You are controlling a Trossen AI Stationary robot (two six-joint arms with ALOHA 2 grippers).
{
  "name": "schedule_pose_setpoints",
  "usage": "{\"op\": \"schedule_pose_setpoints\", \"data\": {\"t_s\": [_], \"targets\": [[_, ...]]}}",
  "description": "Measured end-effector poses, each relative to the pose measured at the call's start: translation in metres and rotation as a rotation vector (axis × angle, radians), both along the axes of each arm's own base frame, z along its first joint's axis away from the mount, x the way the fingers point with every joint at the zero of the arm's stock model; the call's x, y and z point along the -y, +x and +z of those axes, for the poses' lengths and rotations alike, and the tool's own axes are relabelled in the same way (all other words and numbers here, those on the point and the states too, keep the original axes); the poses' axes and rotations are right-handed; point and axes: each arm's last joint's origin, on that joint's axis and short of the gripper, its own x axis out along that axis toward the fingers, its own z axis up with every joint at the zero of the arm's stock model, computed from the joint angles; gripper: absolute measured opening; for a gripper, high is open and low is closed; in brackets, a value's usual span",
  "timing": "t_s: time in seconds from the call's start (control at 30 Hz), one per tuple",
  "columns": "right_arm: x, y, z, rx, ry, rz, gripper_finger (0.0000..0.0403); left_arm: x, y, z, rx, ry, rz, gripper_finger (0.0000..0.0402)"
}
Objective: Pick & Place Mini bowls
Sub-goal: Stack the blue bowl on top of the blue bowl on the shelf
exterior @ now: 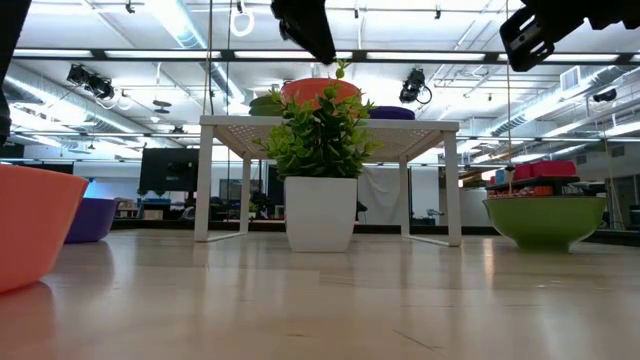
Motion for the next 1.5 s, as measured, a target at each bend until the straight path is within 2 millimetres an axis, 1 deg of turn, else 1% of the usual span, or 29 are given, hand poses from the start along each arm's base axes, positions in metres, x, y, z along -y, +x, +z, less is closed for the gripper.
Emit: {"op": "schedule_pose_setpoints", "data": {"t_s": [0.1,0.2,0.3,0.4,0.5,0.6,0.67,0.73,0.87,0.97,1.0,1.1,1.2,1.27,1.33,1.4,1.5], "targets": [[0.000,0.000,-0.001,-0.010,-0.006,0.000,0.0075,0.011,-0.011,0.013,0.016,-0.002,-0.029,0.0171],[0.000,0.000,-0.002,-0.021,-0.006,0.000,0.0075,0.027,-0.026,0.022,0.004,-0.020,-0.043,0.0162],[0.000,-0.001,-0.003,-0.036,0.000,-0.003,0.0075,0.049,-0.041,0.024,-0.010,0.002,-0.043,0.0148],[0.000,-0.001,-0.004,-0.042,-0.001,-0.004,0.0075,0.074,-0.060,0.017,0.001,0.056,-0.041,0.0133],[0.000,-0.001,-0.004,-0.046,-0.003,-0.003,0.0075,0.096,-0.083,-0.001,0.003,0.090,-0.024,0.0120],[0.000,0.000,-0.004,-0.038,-0.003,-0.003,0.0075,0.115,-0.106,-0.020,0.087,0.120,0.008,0.0110],[0.000,0.000,-0.004,-0.038,-0.006,-0.007,0.0075,0.126,-0.119,-0.035,0.176,0.137,0.025,0.0106],[-0.001,0.003,-0.005,-0.021,-0.004,-0.017,0.0075,0.135,-0.133,-0.053,0.255,0.159,0.038,0.0104],[-0.006,0.011,-0.008,0.009,0.049,-0.030,0.0075,0.148,-0.145,-0.091,0.433,0.134,0.065,0.0103],[-0.011,0.018,-0.012,0.026,0.070,-0.022,0.0075,0.153,-0.147,-0.115,0.533,0.056,0.070,0.0103],[-0.012,0.020,-0.013,0.007,0.065,-0.023,0.0075,0.154,-0.147,-0.122,0.564,0.022,0.071,0.0103],[-0.022,0.028,-0.013,-0.126,0.037,-0.024,0.0075,0.156,-0.146,-0.141,0.620,-0.028,0.057,0.0103],[-0.040,0.033,-0.005,-0.331,-0.026,-0.010,0.0077,0.159,-0.143,-0.147,0.672,-0.031,0.036,0.0103],[-0.053,0.032,0.001,-0.484,-0.068,-0.004,0.0088,0.160,-0.142,-0.150,0.675,-0.020,0.033,0.0103],[-0.068,0.033,0.008,-0.619,-0.087,0.012,0.0107,0.161,-0.140,-0.152,0.674,-0.020,0.033,0.0103],[-0.082,0.030,0.013,-0.767,-0.068,0.042,0.0135,0.162,-0.140,-0.154,0.669,-0.016,0.032,0.0103],[-0.102,0.029,0.020,-0.982,0.019,0.074,0.0186,0.163,-0.139,-0.158,0.659,-0.008,0.032,0.0103]]}}
